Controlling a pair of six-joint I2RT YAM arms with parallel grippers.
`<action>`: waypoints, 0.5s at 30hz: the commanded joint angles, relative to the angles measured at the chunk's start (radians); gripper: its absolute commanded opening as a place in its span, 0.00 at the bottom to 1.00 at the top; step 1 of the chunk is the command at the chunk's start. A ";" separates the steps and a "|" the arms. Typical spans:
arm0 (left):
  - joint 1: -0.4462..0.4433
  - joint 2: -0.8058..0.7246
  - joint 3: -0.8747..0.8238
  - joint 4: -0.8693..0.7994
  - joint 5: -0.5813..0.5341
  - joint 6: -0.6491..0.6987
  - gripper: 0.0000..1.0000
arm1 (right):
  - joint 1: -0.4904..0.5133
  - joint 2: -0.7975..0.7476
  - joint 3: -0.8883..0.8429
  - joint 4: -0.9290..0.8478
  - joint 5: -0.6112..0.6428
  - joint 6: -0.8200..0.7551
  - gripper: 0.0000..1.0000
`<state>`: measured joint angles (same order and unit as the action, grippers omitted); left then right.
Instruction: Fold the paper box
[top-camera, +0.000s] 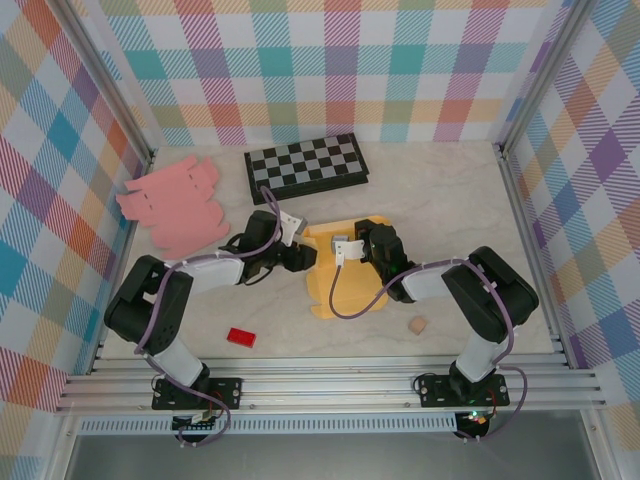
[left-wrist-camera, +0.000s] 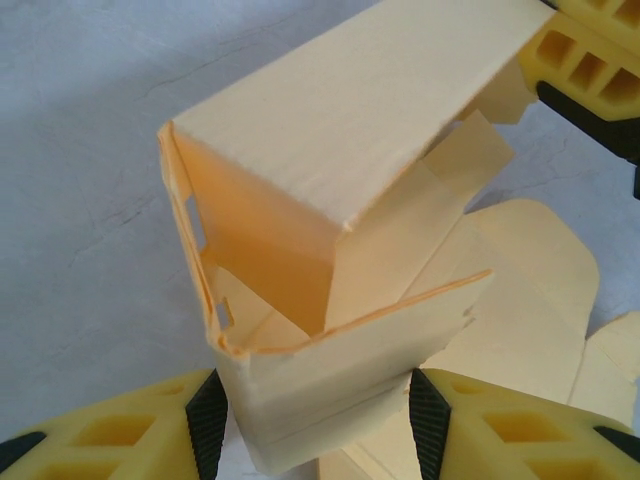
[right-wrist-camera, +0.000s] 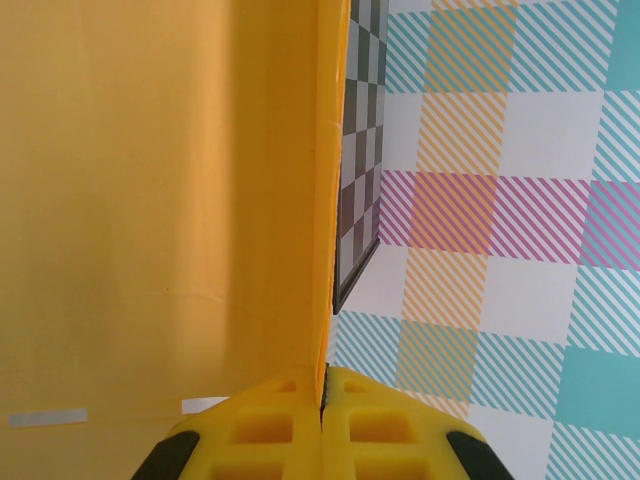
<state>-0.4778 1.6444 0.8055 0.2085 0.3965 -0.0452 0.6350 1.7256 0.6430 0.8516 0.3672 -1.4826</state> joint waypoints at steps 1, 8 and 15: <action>-0.019 0.024 0.045 -0.011 -0.035 -0.012 0.53 | 0.008 -0.003 0.003 0.020 -0.001 0.002 0.00; -0.054 0.046 0.057 -0.003 -0.061 -0.017 0.54 | 0.020 0.000 -0.002 0.042 0.022 -0.005 0.00; -0.081 0.058 0.065 -0.011 -0.182 -0.035 0.54 | 0.032 -0.008 -0.003 0.024 0.027 -0.005 0.00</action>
<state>-0.5415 1.6810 0.8371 0.2085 0.2813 -0.0635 0.6506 1.7256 0.6430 0.8532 0.3965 -1.4826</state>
